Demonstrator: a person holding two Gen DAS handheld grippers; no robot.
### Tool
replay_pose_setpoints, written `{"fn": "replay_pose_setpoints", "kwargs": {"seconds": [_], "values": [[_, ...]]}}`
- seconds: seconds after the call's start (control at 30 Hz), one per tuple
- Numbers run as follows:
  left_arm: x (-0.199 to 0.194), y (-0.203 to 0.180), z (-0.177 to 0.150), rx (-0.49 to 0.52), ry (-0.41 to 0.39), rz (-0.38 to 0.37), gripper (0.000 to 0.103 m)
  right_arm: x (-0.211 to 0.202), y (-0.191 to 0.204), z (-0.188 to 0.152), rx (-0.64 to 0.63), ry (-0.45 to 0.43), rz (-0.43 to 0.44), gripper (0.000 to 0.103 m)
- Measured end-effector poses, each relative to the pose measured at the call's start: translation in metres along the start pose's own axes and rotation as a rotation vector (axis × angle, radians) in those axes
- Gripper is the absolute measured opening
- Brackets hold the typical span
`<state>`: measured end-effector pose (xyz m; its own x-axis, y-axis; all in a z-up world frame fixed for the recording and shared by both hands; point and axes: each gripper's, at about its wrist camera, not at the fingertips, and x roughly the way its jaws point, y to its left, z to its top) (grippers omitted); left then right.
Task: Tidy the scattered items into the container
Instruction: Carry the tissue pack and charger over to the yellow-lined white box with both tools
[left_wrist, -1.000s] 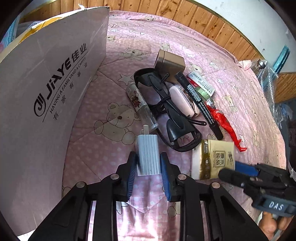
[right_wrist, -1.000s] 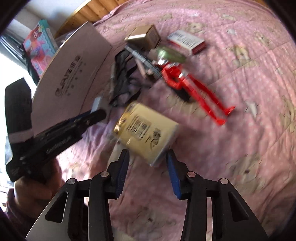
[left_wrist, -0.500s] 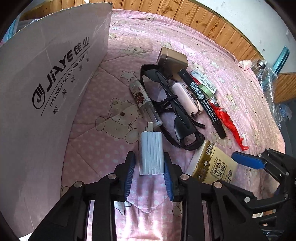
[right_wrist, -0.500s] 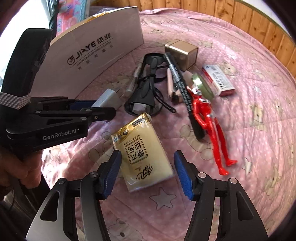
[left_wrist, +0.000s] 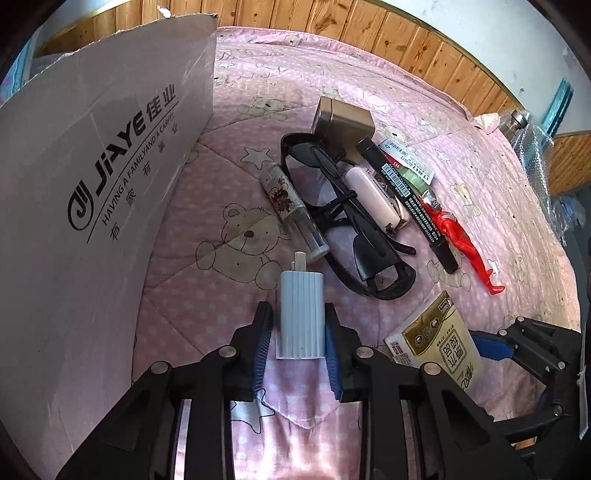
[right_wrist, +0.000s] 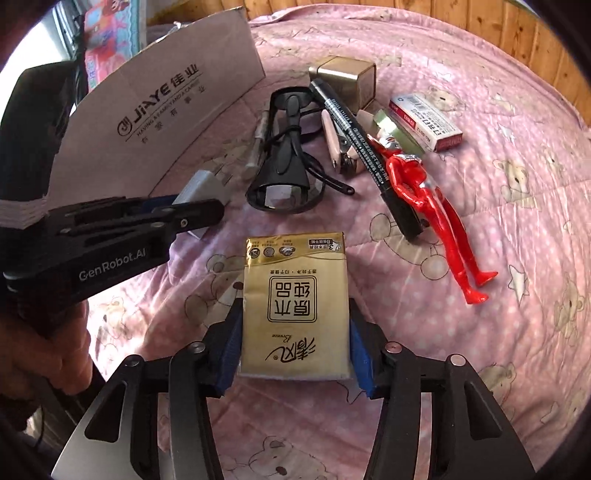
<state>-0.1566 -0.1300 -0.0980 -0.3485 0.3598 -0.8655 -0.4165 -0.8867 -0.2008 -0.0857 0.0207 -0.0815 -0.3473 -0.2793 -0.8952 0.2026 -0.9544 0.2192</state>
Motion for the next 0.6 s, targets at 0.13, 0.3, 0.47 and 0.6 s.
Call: {"fn": "replay_pose_setpoints", "kwargs": {"seconds": [0.13, 0.3, 0.47, 0.6], "values": [[-0.011, 0.002, -0.002, -0.005, -0.006, -0.010, 0.022, -0.017, -0.010, -0.005, 0.056, -0.014, 0.025, 0.053], [-0.030, -0.002, -0.011, 0.001, -0.018, 0.016, 0.022, -0.044, -0.013, -0.021, 0.104, -0.049, 0.033, 0.053], [-0.047, -0.005, -0.012, 0.004, -0.034, 0.031, 0.022, -0.057, -0.015, -0.030, 0.135, -0.073, 0.045, 0.053], [-0.070, -0.005, -0.019, 0.001, -0.058, 0.022, 0.022, -0.057, -0.003, -0.029, 0.150, -0.088, 0.047, 0.053]]}}
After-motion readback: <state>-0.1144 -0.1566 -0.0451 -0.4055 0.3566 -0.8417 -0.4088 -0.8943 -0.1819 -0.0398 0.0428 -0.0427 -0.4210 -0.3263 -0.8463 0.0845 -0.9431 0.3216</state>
